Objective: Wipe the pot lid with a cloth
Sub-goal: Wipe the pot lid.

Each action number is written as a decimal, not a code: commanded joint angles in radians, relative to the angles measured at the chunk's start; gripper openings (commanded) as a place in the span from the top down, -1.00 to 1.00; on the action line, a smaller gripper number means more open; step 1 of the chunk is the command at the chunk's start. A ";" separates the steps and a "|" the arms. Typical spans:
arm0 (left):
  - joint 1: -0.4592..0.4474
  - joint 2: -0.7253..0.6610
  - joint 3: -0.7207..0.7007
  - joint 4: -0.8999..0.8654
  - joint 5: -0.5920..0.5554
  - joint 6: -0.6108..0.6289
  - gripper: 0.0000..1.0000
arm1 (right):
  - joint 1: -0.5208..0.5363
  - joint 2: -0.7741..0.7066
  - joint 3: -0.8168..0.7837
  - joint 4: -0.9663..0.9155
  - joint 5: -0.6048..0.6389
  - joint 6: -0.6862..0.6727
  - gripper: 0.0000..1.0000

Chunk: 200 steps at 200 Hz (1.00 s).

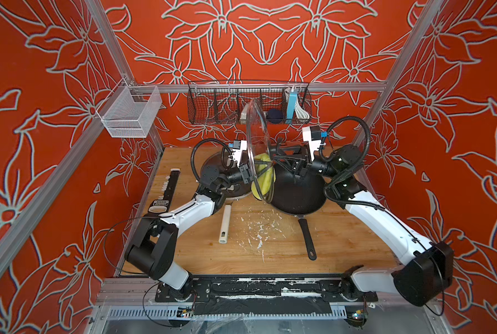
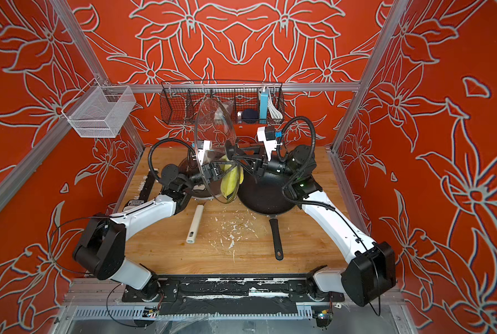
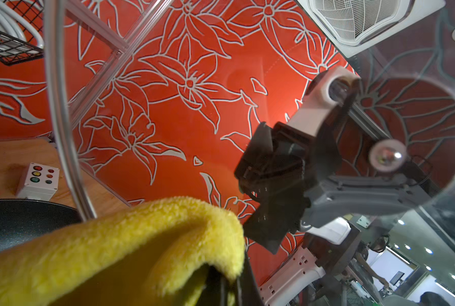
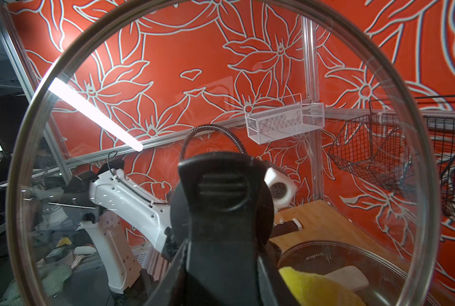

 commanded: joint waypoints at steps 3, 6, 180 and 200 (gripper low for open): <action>-0.062 -0.114 -0.043 -0.030 0.064 0.049 1.00 | 0.008 -0.019 0.065 0.116 0.029 -0.034 1.00; -0.062 -0.125 -0.050 -0.041 0.062 0.053 1.00 | 0.006 -0.017 0.067 0.115 0.029 -0.035 1.00; 0.046 -0.443 -0.082 -0.198 0.004 0.064 1.00 | 0.002 -0.009 -0.026 0.025 0.024 -0.117 1.00; 0.078 -0.447 -0.054 -0.189 0.004 0.043 1.00 | 0.002 -0.011 -0.037 0.014 0.021 -0.127 1.00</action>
